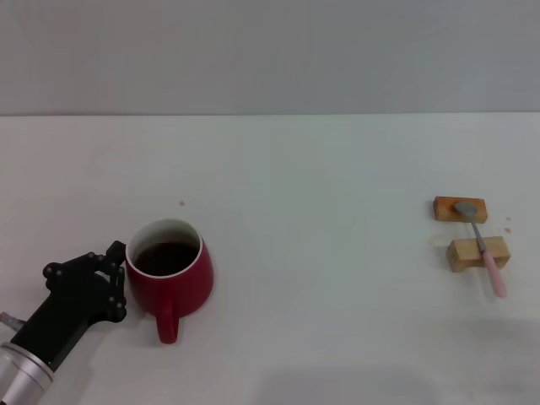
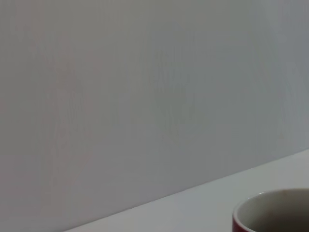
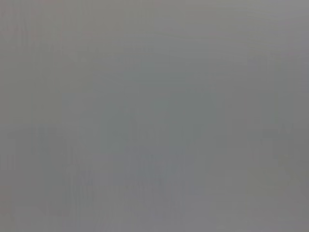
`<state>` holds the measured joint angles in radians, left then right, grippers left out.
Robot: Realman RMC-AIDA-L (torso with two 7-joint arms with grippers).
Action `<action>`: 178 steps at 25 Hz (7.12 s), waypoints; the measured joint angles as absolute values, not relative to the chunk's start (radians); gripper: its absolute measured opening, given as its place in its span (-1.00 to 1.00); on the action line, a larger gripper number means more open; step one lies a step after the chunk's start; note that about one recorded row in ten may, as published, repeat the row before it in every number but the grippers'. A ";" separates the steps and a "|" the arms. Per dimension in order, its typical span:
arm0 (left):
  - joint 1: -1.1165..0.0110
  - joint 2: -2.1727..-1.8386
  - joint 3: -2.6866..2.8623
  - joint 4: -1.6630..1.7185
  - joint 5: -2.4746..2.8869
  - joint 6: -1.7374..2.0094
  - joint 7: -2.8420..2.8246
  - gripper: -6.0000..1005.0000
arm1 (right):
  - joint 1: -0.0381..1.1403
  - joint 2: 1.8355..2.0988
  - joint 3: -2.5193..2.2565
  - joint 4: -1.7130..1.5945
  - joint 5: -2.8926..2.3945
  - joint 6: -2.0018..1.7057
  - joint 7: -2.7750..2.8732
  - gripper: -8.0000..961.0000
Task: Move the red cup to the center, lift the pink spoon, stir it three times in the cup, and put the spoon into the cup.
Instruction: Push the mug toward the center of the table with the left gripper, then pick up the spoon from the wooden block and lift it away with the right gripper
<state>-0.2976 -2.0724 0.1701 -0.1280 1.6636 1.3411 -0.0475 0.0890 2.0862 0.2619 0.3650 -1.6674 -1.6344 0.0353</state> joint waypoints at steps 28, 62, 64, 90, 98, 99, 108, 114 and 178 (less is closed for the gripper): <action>-0.342 -2.074 0.208 -0.152 1.663 1.321 -0.048 -0.99 | 0.087 2.085 0.252 0.365 -1.667 -1.634 0.035 0.70; -0.380 -2.076 0.198 -0.192 1.739 1.294 0.005 -0.99 | 0.093 2.085 0.250 0.365 -1.667 -1.635 0.035 0.70; -0.383 -2.077 0.198 -0.201 1.745 1.292 0.005 -0.99 | 0.093 2.085 0.250 0.365 -1.667 -1.635 0.035 0.70; -0.393 -2.077 0.160 -0.262 1.794 1.251 0.054 -0.99 | 0.089 2.086 0.238 0.365 -1.667 -1.632 0.035 0.70; -0.403 -2.079 0.154 -0.296 1.830 1.248 0.055 -0.99 | 0.094 2.086 0.238 0.365 -1.667 -1.632 0.035 0.70; -0.405 -2.079 0.154 -0.302 1.837 1.244 0.055 -0.99 | 0.094 2.086 0.238 0.365 -1.667 -1.632 0.035 0.70; -0.422 -2.078 0.159 -0.330 1.847 1.233 0.055 -0.99 | 0.095 2.086 0.237 0.365 -1.667 -1.629 0.035 0.70; -0.425 -2.079 0.150 -0.332 1.872 1.230 0.055 -0.99 | 0.095 2.086 0.236 0.367 -1.668 -1.627 0.035 0.70; -0.237 -2.067 -0.109 -0.275 1.896 1.332 0.055 -0.99 | 0.135 2.088 0.119 0.381 -1.669 -1.376 0.080 0.70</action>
